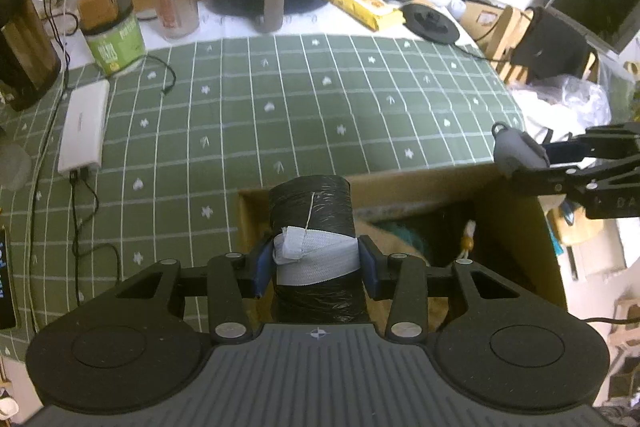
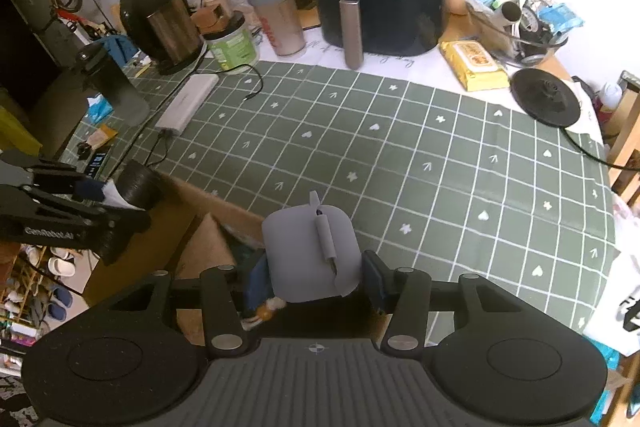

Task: Organize soft objects
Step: 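Carry roll and case over the box and open both tools to drop them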

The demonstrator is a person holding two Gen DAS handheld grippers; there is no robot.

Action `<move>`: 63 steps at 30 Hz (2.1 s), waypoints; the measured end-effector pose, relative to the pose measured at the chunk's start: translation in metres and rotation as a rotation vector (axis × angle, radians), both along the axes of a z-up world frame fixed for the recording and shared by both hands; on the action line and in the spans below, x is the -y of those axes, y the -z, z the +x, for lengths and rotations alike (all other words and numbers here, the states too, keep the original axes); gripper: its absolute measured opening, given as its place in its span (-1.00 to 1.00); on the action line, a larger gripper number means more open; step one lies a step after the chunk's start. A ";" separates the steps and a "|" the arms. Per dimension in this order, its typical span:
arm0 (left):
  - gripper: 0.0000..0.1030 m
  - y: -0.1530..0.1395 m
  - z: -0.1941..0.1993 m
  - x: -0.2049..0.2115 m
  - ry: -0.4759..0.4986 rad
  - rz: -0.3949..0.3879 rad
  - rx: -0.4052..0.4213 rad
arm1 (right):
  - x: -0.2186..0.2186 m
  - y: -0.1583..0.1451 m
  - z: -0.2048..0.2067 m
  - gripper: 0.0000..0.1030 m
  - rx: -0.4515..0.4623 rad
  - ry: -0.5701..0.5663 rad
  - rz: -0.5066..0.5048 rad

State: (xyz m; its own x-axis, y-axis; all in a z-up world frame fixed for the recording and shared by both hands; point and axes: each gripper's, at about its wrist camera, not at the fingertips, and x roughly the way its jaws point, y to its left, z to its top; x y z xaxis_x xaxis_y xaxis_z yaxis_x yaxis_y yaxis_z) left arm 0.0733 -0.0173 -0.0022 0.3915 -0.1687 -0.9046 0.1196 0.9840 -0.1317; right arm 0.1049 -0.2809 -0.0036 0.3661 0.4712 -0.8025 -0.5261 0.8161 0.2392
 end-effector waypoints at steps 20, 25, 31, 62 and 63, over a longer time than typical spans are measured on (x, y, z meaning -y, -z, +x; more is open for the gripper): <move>-0.06 -0.003 -0.027 0.013 -0.026 0.033 -0.008 | 0.004 0.002 -0.035 0.02 -0.002 -0.027 0.050; -0.06 -0.006 -0.028 0.010 -0.030 0.031 0.008 | 0.000 -0.005 -0.039 0.02 0.016 -0.023 0.071; -0.06 -0.007 -0.028 0.000 -0.018 0.020 0.019 | -0.010 -0.011 -0.043 0.02 0.025 -0.016 0.078; -0.06 -0.002 -0.084 -0.076 -0.098 -0.070 0.005 | -0.122 -0.014 -0.085 0.74 0.047 -0.130 0.058; -0.06 -0.002 -0.085 -0.075 -0.100 -0.071 0.003 | -0.121 -0.014 -0.086 0.85 0.050 -0.126 0.053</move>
State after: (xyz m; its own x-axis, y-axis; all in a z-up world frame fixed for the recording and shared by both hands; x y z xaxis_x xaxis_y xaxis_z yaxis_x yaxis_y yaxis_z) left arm -0.0120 0.0581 -0.0005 0.4127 -0.1927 -0.8903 0.0221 0.9792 -0.2017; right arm 0.0192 -0.1601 0.0099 0.3404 0.5571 -0.7575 -0.6362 0.7297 0.2507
